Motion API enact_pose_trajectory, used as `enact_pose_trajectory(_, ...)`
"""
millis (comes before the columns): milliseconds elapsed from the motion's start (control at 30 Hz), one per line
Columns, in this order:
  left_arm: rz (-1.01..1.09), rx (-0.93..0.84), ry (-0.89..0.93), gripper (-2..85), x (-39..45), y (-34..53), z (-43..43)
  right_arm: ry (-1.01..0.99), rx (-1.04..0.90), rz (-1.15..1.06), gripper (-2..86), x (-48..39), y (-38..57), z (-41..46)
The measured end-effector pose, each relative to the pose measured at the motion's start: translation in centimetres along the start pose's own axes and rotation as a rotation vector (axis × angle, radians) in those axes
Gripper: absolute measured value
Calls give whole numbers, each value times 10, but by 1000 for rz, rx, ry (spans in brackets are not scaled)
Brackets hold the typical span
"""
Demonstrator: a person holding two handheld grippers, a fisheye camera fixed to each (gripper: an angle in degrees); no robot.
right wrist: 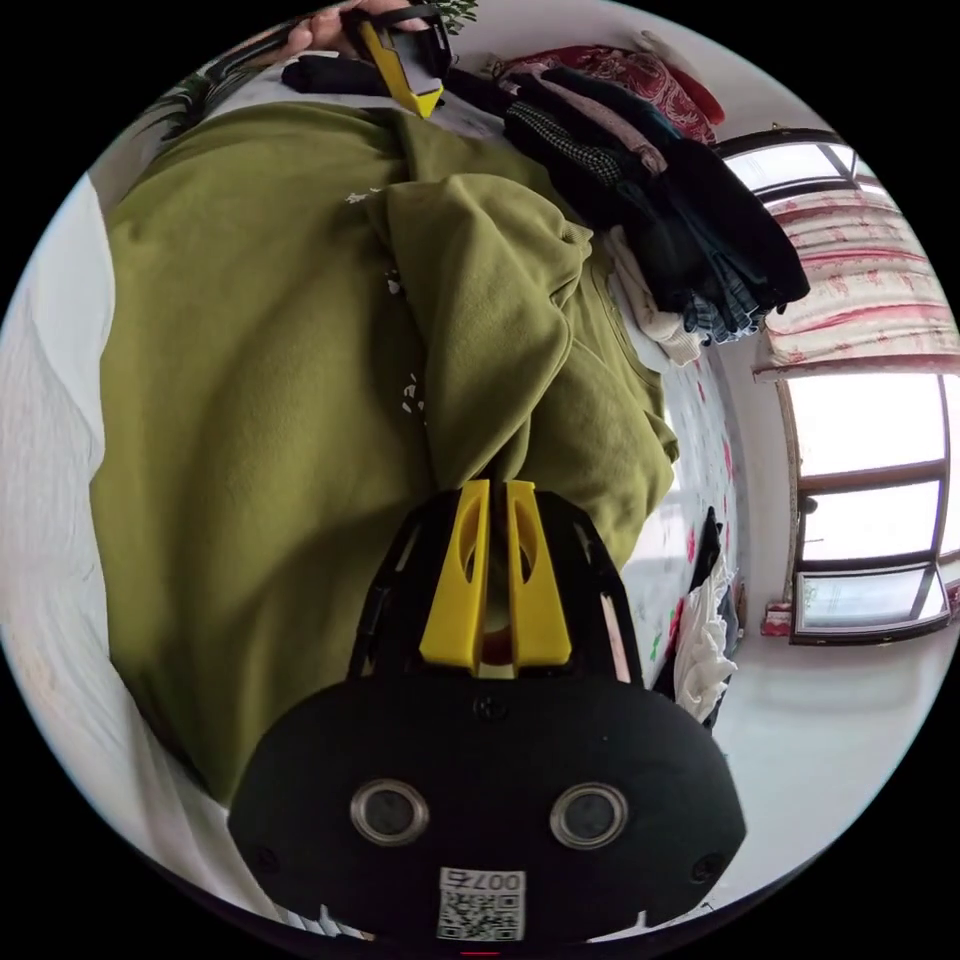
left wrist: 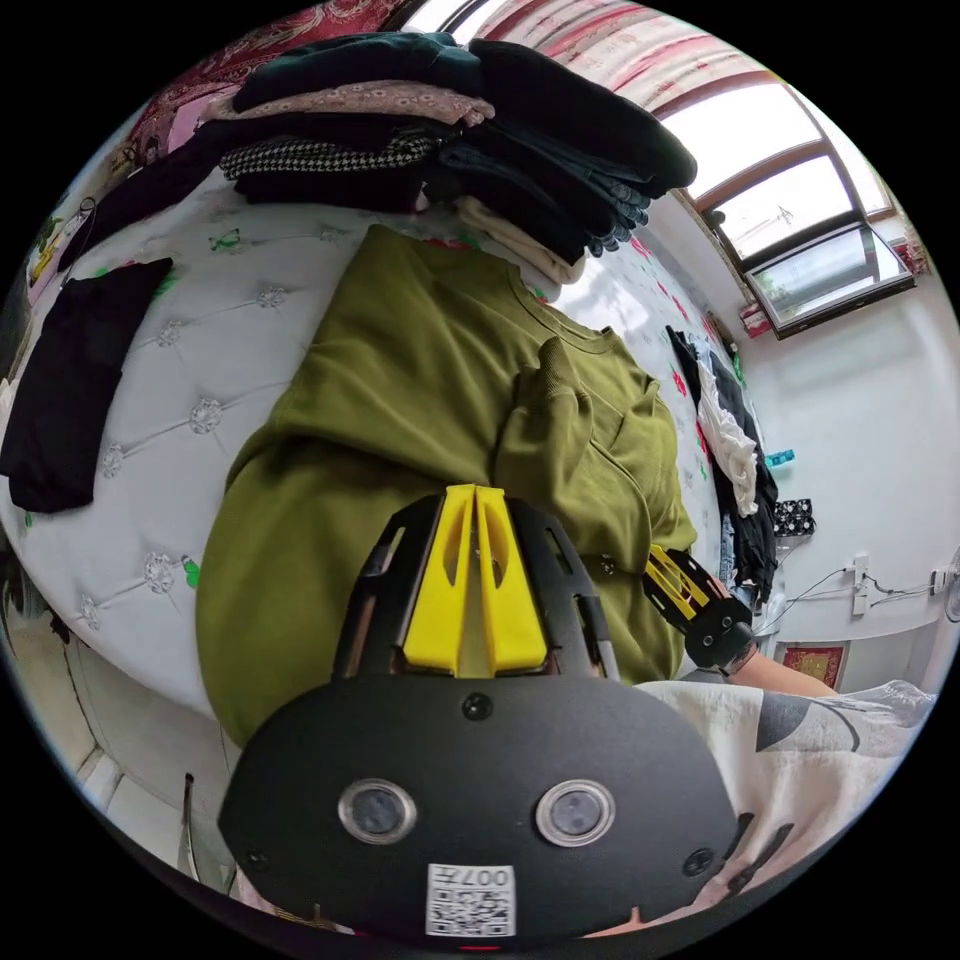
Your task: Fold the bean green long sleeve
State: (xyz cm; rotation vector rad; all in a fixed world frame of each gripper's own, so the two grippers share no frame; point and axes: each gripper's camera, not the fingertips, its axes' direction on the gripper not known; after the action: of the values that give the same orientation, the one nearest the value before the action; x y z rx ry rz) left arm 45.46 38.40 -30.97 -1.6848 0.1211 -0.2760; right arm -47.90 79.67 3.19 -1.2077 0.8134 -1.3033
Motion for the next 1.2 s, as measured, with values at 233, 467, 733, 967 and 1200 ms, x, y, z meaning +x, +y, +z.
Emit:
enact_pose_trajectory(233,49,11,54,76,-31,-14,-26,107,-119,-38,0,-30,-27,4)
enact_pose_trajectory(467,136,-55,187,123,-2,-64,-5,176,-183,-64,-1,-42,-40,10)
enact_pose_trajectory(733,266,-322,134,73,71,-131,91,174,-212,-50,1,-22,-39,13)
enact_pose_trajectory(967,569,150,483,47,127,-154,-111,170,-171,155,1,48,-21,-6)
enact_pose_trajectory(1200,583,378,160,69,28,-94,-212,133,13,437,3,173,25,-54)
